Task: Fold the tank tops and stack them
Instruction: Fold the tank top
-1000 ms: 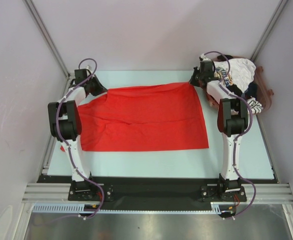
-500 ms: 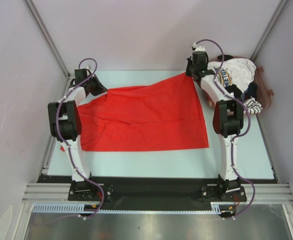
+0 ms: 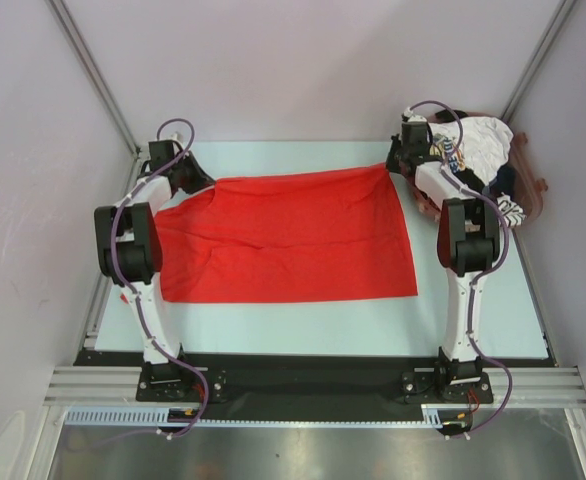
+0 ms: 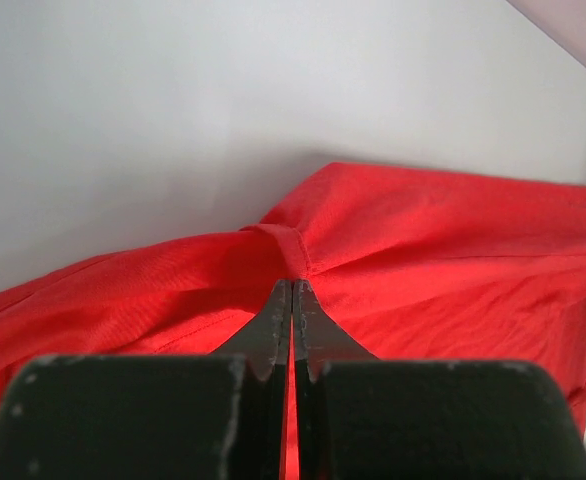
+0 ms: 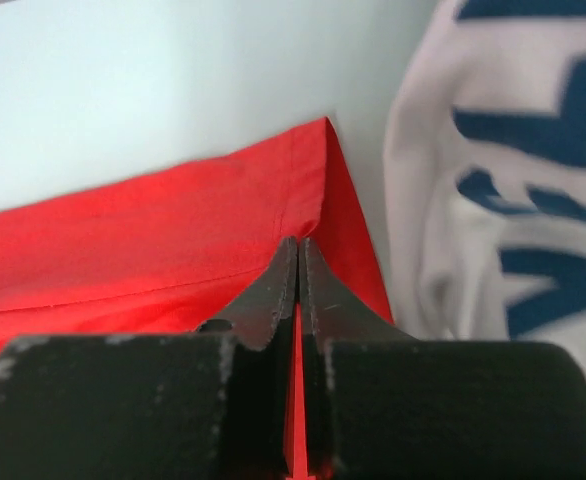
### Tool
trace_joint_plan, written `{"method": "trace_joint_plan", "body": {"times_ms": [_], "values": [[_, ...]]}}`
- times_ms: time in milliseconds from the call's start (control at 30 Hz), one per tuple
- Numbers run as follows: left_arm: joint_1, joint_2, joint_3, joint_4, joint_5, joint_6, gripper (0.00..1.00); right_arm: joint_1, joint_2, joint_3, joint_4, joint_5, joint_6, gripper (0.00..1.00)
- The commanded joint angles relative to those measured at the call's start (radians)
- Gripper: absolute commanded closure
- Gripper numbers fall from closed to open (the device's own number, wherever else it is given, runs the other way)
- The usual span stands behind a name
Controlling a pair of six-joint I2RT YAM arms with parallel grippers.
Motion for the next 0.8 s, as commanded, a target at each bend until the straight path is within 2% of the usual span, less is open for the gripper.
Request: {"method": "trace_joint_plan", "body": {"times_ms": [0, 767], "values": [[0.006, -0.086, -0.018, 0.049, 0.009, -0.013, 1.0, -0.015, -0.105, -0.03, 0.054, -0.009, 0.019, 1.0], [0.006, -0.235, -0.189, 0.123, 0.01, -0.025, 1.0, -0.003, -0.218, -0.164, 0.083, -0.027, 0.039, 1.0]]}}
